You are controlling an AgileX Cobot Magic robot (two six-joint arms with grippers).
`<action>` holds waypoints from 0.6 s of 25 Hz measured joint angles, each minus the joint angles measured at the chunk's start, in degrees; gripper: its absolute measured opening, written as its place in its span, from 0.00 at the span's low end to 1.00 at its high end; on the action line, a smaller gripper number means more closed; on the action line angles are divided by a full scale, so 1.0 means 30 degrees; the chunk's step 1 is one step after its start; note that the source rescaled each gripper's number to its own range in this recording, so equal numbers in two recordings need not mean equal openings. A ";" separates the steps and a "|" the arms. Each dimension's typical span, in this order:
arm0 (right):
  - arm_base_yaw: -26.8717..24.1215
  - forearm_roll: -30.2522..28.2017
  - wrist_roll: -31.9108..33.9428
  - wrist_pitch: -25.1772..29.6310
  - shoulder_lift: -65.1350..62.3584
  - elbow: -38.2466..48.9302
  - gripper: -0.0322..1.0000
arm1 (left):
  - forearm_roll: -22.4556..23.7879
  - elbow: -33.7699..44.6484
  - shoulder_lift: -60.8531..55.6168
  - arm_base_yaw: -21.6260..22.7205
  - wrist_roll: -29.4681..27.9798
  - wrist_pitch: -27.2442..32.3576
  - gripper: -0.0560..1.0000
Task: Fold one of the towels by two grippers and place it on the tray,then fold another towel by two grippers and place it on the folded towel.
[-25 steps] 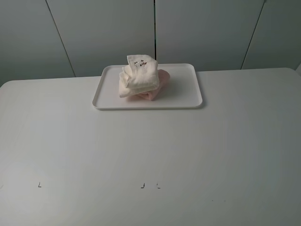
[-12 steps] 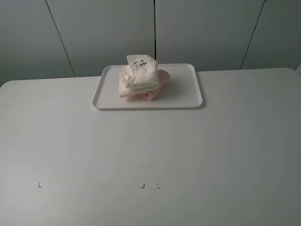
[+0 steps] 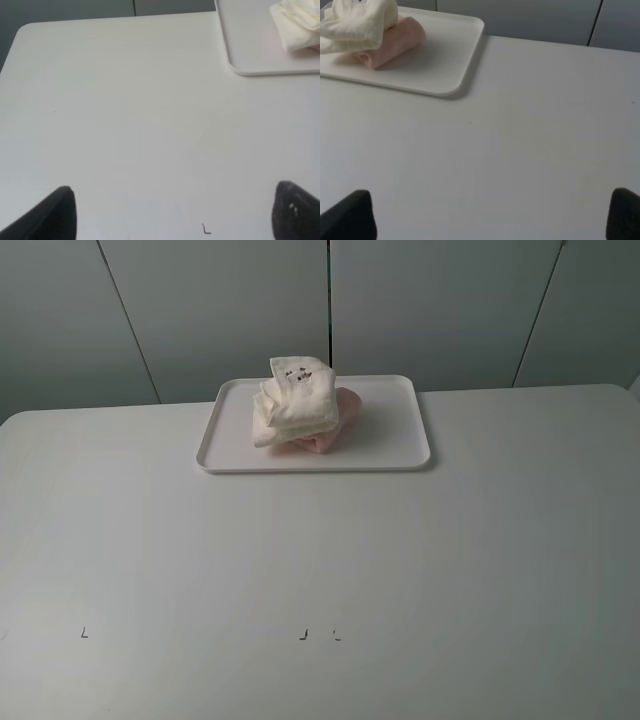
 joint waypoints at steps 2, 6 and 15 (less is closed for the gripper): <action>0.0000 0.0000 0.0000 0.0000 0.0000 0.0000 1.00 | -0.0042 0.0000 0.0000 0.0000 0.0012 0.0000 1.00; 0.0000 0.0000 0.0000 0.0000 0.0000 0.0000 1.00 | -0.0070 0.0000 0.0000 0.0000 0.0012 0.0000 1.00; 0.0000 0.0000 0.0000 0.0000 0.0000 0.0000 1.00 | -0.0088 0.0000 0.0000 0.0000 0.0012 0.0000 1.00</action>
